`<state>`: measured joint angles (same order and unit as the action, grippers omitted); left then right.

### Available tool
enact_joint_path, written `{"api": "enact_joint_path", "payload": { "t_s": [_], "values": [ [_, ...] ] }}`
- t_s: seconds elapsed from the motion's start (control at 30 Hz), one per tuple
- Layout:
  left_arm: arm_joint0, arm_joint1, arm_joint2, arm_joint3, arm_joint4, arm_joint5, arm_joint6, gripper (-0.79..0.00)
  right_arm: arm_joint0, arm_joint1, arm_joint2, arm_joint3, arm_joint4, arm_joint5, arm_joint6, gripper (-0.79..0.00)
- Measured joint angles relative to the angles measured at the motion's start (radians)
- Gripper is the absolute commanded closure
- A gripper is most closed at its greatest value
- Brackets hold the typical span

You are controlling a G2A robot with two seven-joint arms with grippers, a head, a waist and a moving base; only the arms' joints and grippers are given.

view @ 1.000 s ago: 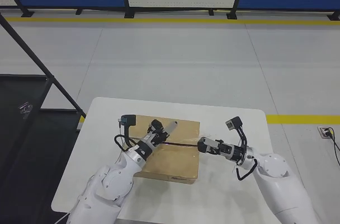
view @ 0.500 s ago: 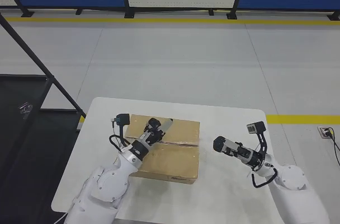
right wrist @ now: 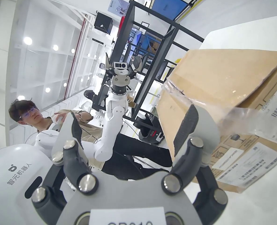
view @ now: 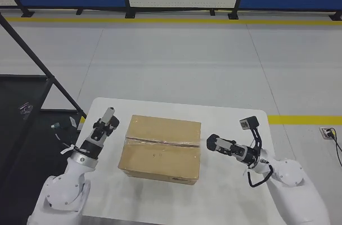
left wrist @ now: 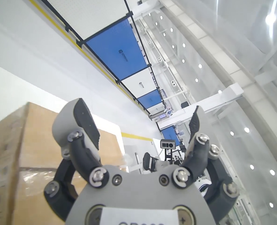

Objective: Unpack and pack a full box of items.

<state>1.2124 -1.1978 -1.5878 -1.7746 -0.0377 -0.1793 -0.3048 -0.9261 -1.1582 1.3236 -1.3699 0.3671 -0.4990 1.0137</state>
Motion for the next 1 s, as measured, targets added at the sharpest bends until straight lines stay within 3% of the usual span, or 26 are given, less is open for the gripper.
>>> {"api": "enact_joint_path", "payload": {
  "t_s": [0.2, 0.43, 0.57, 0.83, 1.0],
  "values": [
    [0.039, 0.021, -0.103, 0.039, -0.078, -0.015, -0.226, -0.785, 0.053, -0.006, -0.038, 0.047, -0.044, 0.028, -0.022, -0.785],
    [0.042, 0.021, -0.1, 0.037, -0.076, -0.014, -0.23, -0.785, 0.038, -0.005, -0.033, 0.037, -0.036, 0.021, -0.036, -0.785],
    [0.009, 0.025, -0.068, 0.045, -0.066, 0.032, -0.287, -0.785, 0.004, -0.002, -0.015, 0.014, 0.014, -0.019, -0.046, -0.785],
    [-0.15, 0.027, 0.079, 0.138, 0.0, 0.095, -0.449, -0.785, -0.043, 0.007, 0.013, 0.01, 0.069, -0.065, -0.007, -0.785],
    [-0.207, 0.028, 0.147, 0.188, 0.054, 0.107, -0.509, -0.785, -0.079, 0.014, 0.039, 0.016, 0.098, -0.083, -0.001, -0.785]
  ]
}}
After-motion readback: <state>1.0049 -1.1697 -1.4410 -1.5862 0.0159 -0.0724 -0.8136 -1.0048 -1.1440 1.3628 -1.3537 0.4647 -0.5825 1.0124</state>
